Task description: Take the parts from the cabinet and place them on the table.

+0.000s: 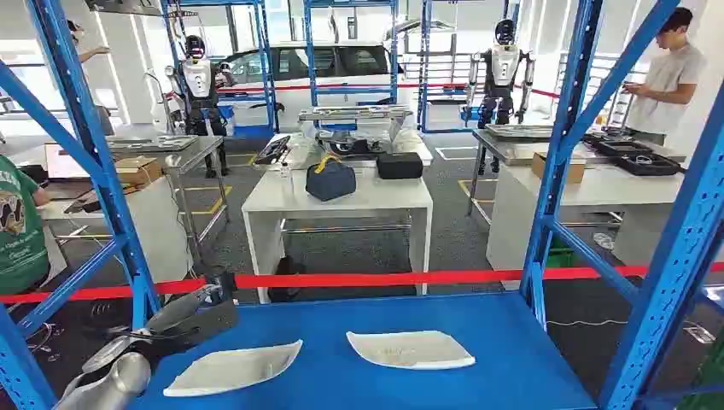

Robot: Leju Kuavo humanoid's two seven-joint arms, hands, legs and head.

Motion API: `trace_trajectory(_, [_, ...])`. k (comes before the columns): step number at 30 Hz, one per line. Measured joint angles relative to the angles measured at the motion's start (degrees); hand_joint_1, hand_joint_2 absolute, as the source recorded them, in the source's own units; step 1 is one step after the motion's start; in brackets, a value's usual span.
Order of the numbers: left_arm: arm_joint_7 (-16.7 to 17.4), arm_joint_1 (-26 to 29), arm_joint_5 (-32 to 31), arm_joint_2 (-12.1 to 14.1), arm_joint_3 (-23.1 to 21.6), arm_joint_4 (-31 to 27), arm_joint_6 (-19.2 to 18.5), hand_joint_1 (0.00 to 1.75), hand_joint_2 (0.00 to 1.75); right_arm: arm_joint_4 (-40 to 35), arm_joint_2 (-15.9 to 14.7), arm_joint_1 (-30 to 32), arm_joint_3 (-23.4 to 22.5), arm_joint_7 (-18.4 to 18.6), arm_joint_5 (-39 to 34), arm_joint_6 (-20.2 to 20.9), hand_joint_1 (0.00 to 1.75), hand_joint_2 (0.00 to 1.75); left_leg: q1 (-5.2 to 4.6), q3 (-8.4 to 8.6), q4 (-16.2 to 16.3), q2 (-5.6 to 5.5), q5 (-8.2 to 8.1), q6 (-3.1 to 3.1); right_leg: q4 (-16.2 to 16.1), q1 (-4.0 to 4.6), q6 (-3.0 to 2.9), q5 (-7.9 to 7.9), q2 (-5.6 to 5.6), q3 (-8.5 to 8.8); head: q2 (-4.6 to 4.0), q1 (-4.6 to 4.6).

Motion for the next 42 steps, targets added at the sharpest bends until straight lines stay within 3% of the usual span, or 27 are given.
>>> trace_trajectory(25, [0.0,0.0,0.0,0.0,0.0,0.0,0.0,0.0,0.0,0.0,0.0,0.0,0.0,0.0,0.0,0.0,0.0,0.0,0.0,0.0,0.0,0.0,0.0,0.0,0.0,-0.01,0.0,0.0,0.0,0.0,0.0,0.0])
trace_trajectory(32, [0.1,0.6,-0.1,0.6,0.0,0.0,1.0,0.0,0.0,0.0,0.0,0.0,0.0,0.0,0.0,-0.1,0.0,0.0,-0.52,-0.05,0.3,0.02,-0.58,1.08,-0.5,-0.33,0.8,0.05,-0.02,0.35,0.0,-0.02])
trace_trajectory(33, [0.1,0.7,-0.1,0.7,0.0,0.0,1.1,0.0,0.0,0.0,0.0,0.0,0.0,0.0,0.0,-0.1,0.0,0.0,-0.4,-0.33,-0.4,0.04,-0.64,1.42,0.6,-0.29,1.09,0.82,-0.05,0.49,0.0,0.02])
trace_trajectory(34, [0.1,0.7,-0.1,0.7,0.0,0.0,1.1,0.0,0.0,0.0,0.0,0.0,0.0,0.0,0.0,-0.2,0.0,0.0,-0.13,0.8,-0.9,-0.12,-1.14,2.01,1.0,-0.19,1.27,0.9,-0.05,0.56,0.0,0.0])
trace_trajectory(36, [0.0,0.5,-0.1,0.6,-0.1,-0.3,1.4,0.0,0.0,0.0,-0.1,-0.2,0.0,-0.1,0.0,-0.4,0.0,0.0,0.21,1.99,-1.2,0.06,-1.24,2.4,4.1,-0.1,1.21,-0.83,-0.13,-1.39,0.0,0.15])
trace_trajectory(37, [0.0,0.5,-0.1,0.7,-0.1,-0.3,1.4,0.0,0.0,0.0,-0.1,-0.2,0.0,-0.1,0.0,-0.4,0.0,0.0,0.24,2.22,-1.1,0.11,-1.45,2.61,7.6,-0.15,1.26,-2.43,-0.08,-3.45,-0.02,0.18])
trace_trajectory(39, [-0.1,0.8,-0.1,0.7,-0.1,-0.3,1.5,0.0,0.0,0.0,-0.1,0.0,0.0,-0.1,0.0,-0.4,0.0,0.0,0.25,2.63,-1.1,0.07,-2.03,2.53,15.5,-0.36,1.91,-4.97,-0.11,-8.59,0.0,0.15])
trace_trajectory(40, [-0.2,1.2,-0.1,0.7,-0.1,-0.3,1.5,0.0,0.0,0.0,-0.1,0.1,0.0,-0.1,0.0,-0.4,0.0,0.0,0.36,3.05,-1.0,-0.02,-2.44,2.28,17.2,-0.5,2.17,-4.71,-0.11,-10.32,0.0,0.2])
trace_trajectory(41, [-0.3,1.4,-0.1,0.7,-0.1,-0.3,1.5,0.0,0.0,0.0,-0.1,0.2,0.0,-0.1,0.0,-0.4,0.0,0.0,0.54,3.56,-1.0,-0.08,-2.88,1.97,16.0,-0.67,2.3,-3.28,-0.14,-10.52,0.0,0.2])
trace_trajectory(42, [-0.3,1.6,-0.1,0.8,-0.1,-0.3,1.5,0.0,0.0,0.0,-0.1,0.3,0.0,-0.1,0.0,-0.3,0.0,0.0,0.78,4.24,-0.9,-0.09,-3.38,1.48,12.4,-0.88,2.43,-1.05,-0.16,-9.39,0.0,0.17])
